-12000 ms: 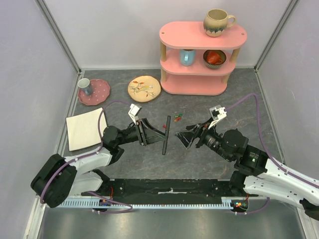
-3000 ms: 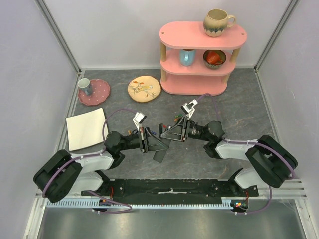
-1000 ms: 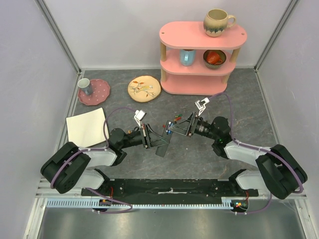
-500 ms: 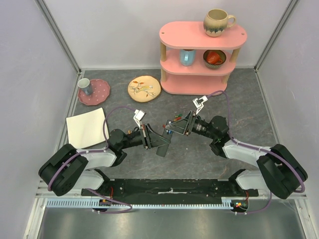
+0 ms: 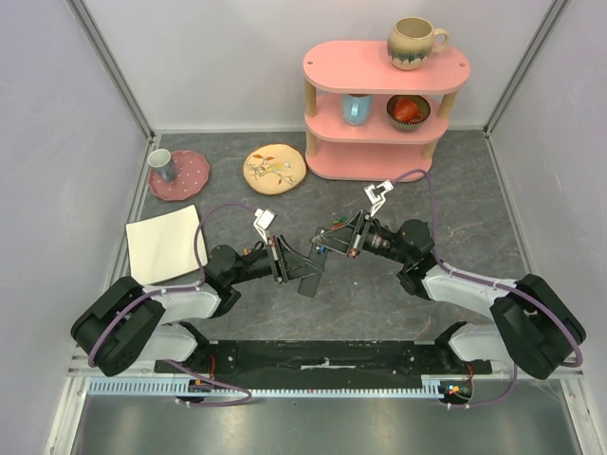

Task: Load the batteries into the remote control
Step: Adjust the remote control.

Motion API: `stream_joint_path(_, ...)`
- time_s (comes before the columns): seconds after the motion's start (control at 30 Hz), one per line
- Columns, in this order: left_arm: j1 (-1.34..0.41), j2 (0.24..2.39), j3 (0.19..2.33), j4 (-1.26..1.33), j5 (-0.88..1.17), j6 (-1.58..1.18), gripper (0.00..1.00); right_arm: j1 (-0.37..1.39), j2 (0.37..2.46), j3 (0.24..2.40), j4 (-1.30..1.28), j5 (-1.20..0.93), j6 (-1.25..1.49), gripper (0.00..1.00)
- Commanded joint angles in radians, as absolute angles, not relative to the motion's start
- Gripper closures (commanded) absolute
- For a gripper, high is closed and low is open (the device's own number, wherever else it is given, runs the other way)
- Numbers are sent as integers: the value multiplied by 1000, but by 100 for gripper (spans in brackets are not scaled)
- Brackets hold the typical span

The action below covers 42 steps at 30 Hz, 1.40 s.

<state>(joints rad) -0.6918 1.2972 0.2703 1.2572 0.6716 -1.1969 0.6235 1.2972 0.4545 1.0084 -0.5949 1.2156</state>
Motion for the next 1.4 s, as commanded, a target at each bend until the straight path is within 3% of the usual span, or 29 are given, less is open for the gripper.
stream_joint_path(0.0,-701,1247,321,1387,669,-1164,98,641,1295,495,902,-572,1132,100)
stream_joint_path(0.1,-701,1230,324,1355,669,-1154,98,643,1275,495,865,-557,1123,97)
stream_joint_path(0.17,-701,1224,324,1335,676,-1152,98,643,1267,500,856,-555,1118,82)
stream_joint_path(0.2,-701,1221,325,1319,683,-1149,98,641,1255,503,839,-554,1112,66)
stream_joint_path(0.23,-701,1221,336,1283,708,-1146,98,640,1246,508,818,-551,1102,59)
stream_joint_path(0.27,-701,1218,340,1269,727,-1143,98,637,1236,527,790,-551,1086,53)
stream_joint_path(0.33,-701,1213,342,1246,770,-1143,98,637,1213,570,688,-561,1026,52)
stream_joint_path(0.43,-701,1197,328,1239,779,-1149,98,637,1213,613,608,-621,979,54)
stream_joint_path(0.57,-701,1163,333,1198,778,-1129,98,635,1223,611,609,-658,988,100)
stream_joint_path(0.6,-700,1160,336,1174,776,-1117,98,635,1224,609,621,-667,995,100)
stream_joint_path(0.67,-698,1152,345,1137,767,-1105,86,635,1221,598,643,-681,1018,100)
stream_joint_path(0.7,-698,1146,348,1109,762,-1091,79,635,1218,595,659,-683,1023,100)
stream_joint_path(0.73,-696,1143,353,1094,747,-1086,63,635,1210,594,663,-681,1026,100)
stream_joint_path(0.83,-689,1111,350,1025,680,-1071,41,635,1186,597,647,-677,1020,100)
stream_joint_path(0.97,-677,1040,324,950,543,-1051,22,632,1149,606,611,-670,1012,100)
stream_joint_path(1.03,-670,985,305,911,458,-1046,16,629,1134,615,589,-664,1002,100)
stream_joint_path(1.17,-667,828,221,841,212,-1037,15,609,1077,598,534,-557,1000,100)
stream_joint_path(1.37,-690,603,72,787,-98,-1052,24,610,956,439,765,-77,1135,100)
